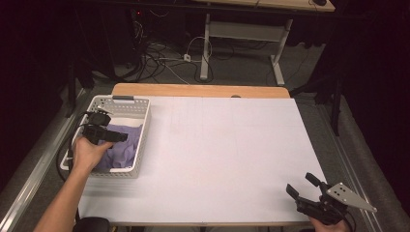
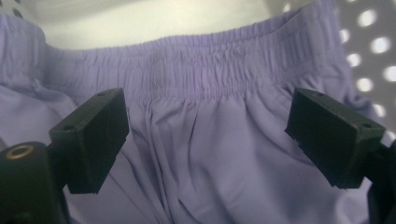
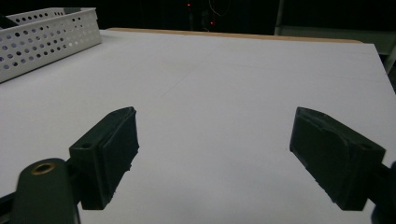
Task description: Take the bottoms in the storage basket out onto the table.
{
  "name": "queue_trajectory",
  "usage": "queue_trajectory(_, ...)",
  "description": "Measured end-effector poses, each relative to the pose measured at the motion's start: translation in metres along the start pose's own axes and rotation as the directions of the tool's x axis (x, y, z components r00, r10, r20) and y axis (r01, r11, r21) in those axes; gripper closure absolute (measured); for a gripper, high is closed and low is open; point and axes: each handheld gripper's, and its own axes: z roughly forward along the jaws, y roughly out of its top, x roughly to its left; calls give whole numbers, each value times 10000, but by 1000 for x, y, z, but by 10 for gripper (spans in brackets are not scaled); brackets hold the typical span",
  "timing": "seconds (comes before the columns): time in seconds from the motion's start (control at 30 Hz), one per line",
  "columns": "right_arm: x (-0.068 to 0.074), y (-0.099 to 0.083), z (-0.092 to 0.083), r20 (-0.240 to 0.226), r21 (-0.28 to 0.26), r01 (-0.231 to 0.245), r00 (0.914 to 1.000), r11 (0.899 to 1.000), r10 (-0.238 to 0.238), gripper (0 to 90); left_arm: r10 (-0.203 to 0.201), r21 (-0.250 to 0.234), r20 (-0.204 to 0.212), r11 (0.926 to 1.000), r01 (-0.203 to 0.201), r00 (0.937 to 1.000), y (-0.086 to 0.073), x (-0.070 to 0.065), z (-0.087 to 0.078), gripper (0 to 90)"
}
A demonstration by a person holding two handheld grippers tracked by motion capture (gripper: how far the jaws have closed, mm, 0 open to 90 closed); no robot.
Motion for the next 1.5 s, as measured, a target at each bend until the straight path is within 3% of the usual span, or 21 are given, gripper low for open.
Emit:
queue_trajectory(0.17,0,0,0,1,-17,6,10000,10000,-6,162,-89,609,-138,9981,97,9999,2,2,13,119)
queue_trajectory(0.2,0,0,0,-3,-18,18,10000,10000,-18,162,-132,774,-120,9969,141,9998,3,3,16,61)
queue_trajectory(0.27,0,0,0,-20,7,9,10000,10000,-9,162,-290,1176,12,9927,287,9996,4,5,21,26)
queue_trajectory(0.33,0,0,0,-29,0,11,10000,10000,-11,162,-317,1514,-153,9879,337,9994,4,6,26,26)
queue_trajectory(0.53,0,0,0,-13,3,35,10000,10000,-35,162,-242,1942,-547,9804,344,9982,4,5,33,0)
queue_trajectory(0.7,0,0,1,1,18,15,10000,10000,-15,163,-389,2580,-580,9647,527,9976,2,10,41,0)
queue_trajectory(0.77,0,0,1,-5,43,6,10000,10000,-6,163,-338,2685,-629,9620,495,9975,1,9,44,0)
queue_trajectory(0.9,1,0,1,1,35,54,10000,10000,-54,163,-300,2666,-628,9627,457,9976,0,9,46,0)
queue_trajectory(1.07,0,0,1,1,56,-12,10000,10000,12,165,-379,2378,-409,9702,465,9984,-5,11,45,0)
queue_trajectory(1.27,1,0,0,21,36,34,10000,10000,-34,165,-451,2430,-344,9686,521,9984,-5,10,46,0)
queue_trajectory(1.4,0,0,1,14,127,23,10000,9999,-23,166,-259,2261,-152,9737,287,9995,-5,8,44,54)
queue_trajectory(1.43,0,0,1,12,111,22,10000,9999,-22,167,-124,2126,-56,9770,133,9999,-4,6,42,116)
queue_trajectory(1.5,0,0,1,3,117,57,10000,9999,-57,167,-46,2088,-28,9779,51,10000,-4,5,42,146)
